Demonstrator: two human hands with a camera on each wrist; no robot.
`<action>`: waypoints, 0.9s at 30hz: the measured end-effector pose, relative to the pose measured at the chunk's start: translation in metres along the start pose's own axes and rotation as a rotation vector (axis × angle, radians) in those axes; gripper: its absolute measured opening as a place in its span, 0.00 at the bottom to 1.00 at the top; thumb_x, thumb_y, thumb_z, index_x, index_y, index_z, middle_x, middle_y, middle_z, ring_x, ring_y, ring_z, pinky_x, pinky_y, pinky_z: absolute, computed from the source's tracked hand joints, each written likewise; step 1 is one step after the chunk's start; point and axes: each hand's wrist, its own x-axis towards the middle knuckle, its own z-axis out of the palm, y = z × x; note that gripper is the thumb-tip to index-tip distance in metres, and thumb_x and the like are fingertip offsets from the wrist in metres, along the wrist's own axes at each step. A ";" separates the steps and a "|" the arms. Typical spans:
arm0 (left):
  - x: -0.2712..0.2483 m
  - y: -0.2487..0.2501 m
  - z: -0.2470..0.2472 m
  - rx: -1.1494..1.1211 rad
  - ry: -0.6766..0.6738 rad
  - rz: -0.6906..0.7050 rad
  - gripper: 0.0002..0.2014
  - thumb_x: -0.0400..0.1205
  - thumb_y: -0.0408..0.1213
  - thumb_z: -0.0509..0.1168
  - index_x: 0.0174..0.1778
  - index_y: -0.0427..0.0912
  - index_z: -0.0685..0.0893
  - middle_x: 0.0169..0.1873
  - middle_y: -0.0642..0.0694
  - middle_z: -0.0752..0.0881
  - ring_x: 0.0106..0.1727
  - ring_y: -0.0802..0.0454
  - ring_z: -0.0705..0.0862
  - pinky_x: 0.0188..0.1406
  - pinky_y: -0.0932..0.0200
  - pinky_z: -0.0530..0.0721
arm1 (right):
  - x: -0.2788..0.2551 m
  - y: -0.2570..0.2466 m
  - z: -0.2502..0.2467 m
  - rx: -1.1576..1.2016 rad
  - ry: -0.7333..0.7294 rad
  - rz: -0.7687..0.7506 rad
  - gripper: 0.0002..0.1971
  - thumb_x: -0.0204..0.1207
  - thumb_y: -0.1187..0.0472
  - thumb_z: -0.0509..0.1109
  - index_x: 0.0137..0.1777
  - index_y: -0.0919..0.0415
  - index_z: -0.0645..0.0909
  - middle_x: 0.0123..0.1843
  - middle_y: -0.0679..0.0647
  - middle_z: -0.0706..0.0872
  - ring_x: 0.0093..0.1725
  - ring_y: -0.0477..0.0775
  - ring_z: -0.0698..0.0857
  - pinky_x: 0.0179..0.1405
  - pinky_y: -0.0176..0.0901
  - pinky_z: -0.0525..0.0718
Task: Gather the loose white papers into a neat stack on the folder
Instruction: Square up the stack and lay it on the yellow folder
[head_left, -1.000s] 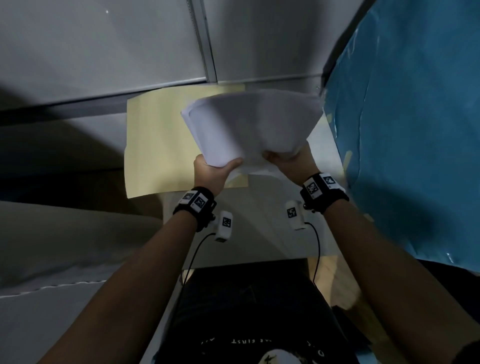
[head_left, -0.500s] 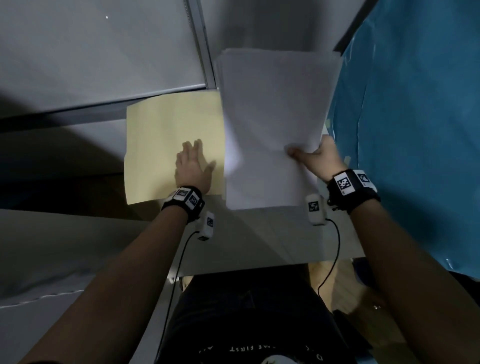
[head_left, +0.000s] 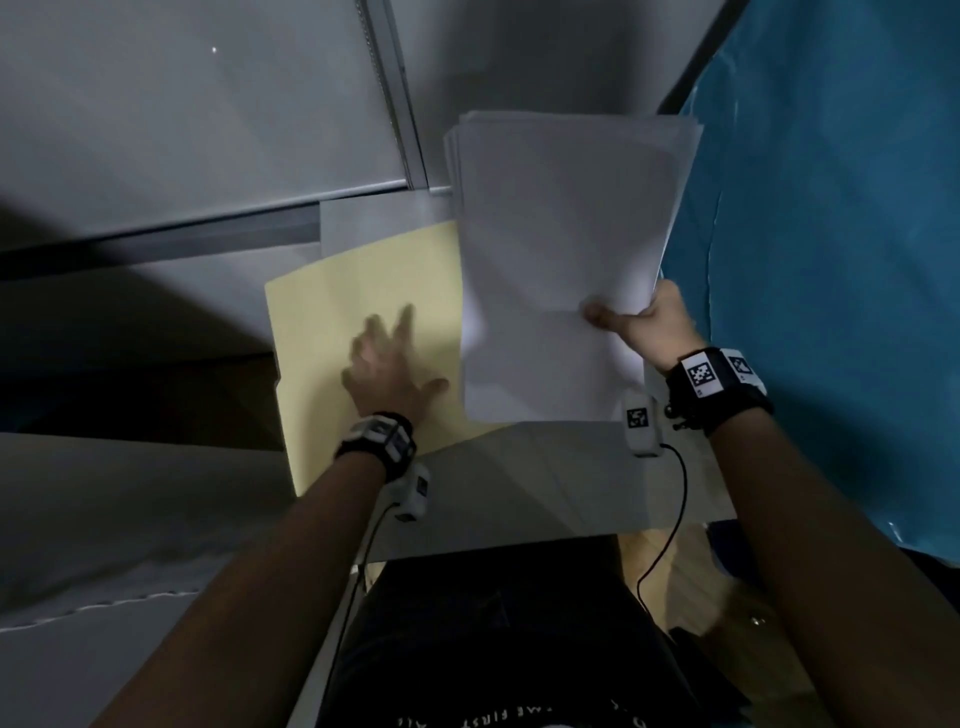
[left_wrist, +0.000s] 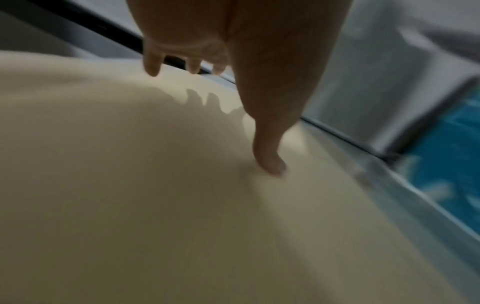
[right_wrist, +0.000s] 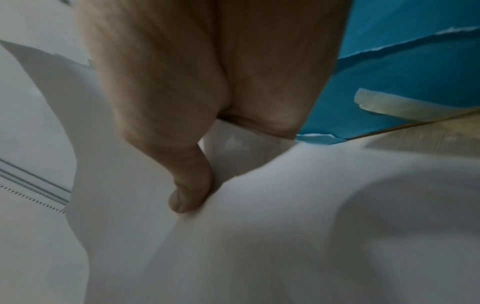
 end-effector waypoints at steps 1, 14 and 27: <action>0.010 -0.010 -0.005 -0.033 -0.083 -0.082 0.66 0.65 0.68 0.80 0.90 0.67 0.41 0.93 0.44 0.48 0.90 0.31 0.54 0.78 0.22 0.66 | -0.001 0.001 -0.002 -0.004 0.001 0.001 0.14 0.76 0.57 0.84 0.60 0.58 0.90 0.55 0.51 0.95 0.54 0.46 0.94 0.60 0.45 0.91; -0.040 0.034 0.020 0.077 -0.343 0.178 0.64 0.65 0.75 0.75 0.86 0.78 0.34 0.92 0.56 0.33 0.93 0.35 0.40 0.85 0.26 0.56 | -0.015 0.047 -0.020 -0.137 -0.046 0.221 0.15 0.76 0.64 0.83 0.59 0.62 0.85 0.48 0.47 0.91 0.49 0.49 0.91 0.44 0.28 0.88; -0.032 0.008 -0.001 -0.046 -0.044 -0.126 0.56 0.66 0.71 0.77 0.87 0.66 0.56 0.87 0.44 0.61 0.82 0.34 0.67 0.71 0.30 0.76 | 0.008 0.087 0.008 -0.351 -0.170 0.412 0.38 0.69 0.55 0.88 0.76 0.59 0.75 0.63 0.52 0.87 0.57 0.55 0.86 0.56 0.44 0.83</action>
